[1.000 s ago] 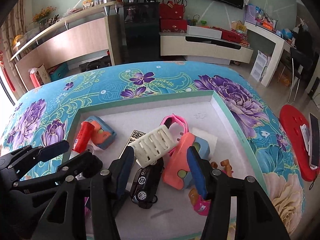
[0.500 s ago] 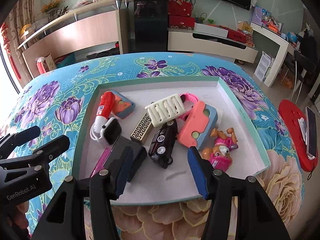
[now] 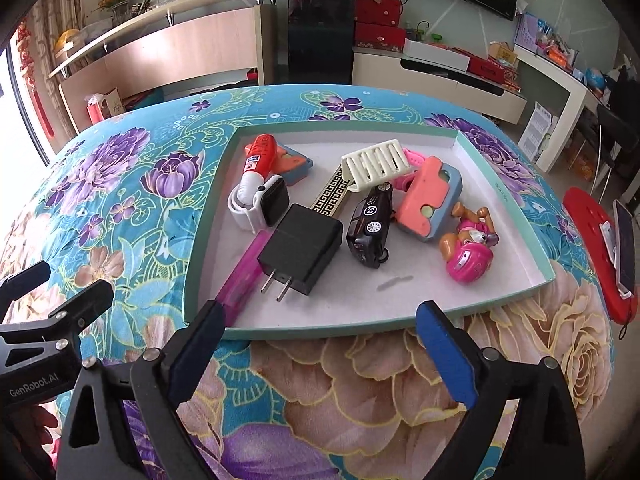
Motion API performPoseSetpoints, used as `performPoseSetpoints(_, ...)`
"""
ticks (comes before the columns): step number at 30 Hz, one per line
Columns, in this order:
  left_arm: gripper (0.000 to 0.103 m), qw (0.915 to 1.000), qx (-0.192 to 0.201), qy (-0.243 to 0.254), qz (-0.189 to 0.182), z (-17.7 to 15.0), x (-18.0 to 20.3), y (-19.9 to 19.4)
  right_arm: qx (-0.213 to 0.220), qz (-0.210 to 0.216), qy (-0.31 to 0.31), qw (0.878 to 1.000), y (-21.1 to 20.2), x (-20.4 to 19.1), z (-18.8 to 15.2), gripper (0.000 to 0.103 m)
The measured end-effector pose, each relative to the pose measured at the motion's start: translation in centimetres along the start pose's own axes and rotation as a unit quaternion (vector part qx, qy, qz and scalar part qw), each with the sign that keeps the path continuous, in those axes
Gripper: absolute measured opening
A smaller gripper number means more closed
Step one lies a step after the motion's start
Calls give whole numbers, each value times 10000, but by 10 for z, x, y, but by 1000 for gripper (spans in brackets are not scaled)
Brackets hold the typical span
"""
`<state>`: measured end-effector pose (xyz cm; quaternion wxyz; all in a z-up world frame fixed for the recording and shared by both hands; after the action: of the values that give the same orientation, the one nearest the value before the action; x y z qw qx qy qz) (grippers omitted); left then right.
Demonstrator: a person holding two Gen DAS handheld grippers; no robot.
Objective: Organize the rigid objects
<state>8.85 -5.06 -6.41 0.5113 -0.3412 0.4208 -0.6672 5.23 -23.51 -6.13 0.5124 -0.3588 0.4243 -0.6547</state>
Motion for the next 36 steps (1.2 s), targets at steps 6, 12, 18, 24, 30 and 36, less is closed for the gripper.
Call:
performPoseSetpoints(6, 103, 9997, -134, -90, 177, -16, -15, 0, 0, 17, -10, 10000, -5, -5, -7, 96)
performPoseSetpoints(12, 103, 9994, -72, -191, 297, -19, -24, -5, 2, -19, -41, 10000, -7, -8, -11, 96)
performPoseSetpoints(18, 103, 9979, 66, -222, 609, -20, -27, -11, 5, 10, 101, 9999, -5, -4, -12, 96)
performPoseSetpoints(24, 103, 9979, 188, -291, 541, -21, -30, -15, 11, 106, 252, 9996, -4, 1, -16, 96)
performPoseSetpoints(30, 103, 9972, 131, -383, 625, -23, -34, -12, 35, 162, 267, 9995, -5, 0, -17, 96)
performPoseSetpoints(36, 103, 9970, 202, -180, 729, -22, -26, -15, 35, 182, 291, 9994, -2, 1, -18, 96)
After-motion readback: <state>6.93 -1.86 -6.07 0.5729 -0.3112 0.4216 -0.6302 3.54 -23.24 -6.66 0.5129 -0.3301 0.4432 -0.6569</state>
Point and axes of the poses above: each gripper's, at about its wrist camera, not at the fingertips, and y roughly the way its jaws point, x to its right, z to its top, the point moved 8 cm from there along y, roughly the way its jaws point, and after that the axes turned 13 degrees about -x, right-handed, at the moved point
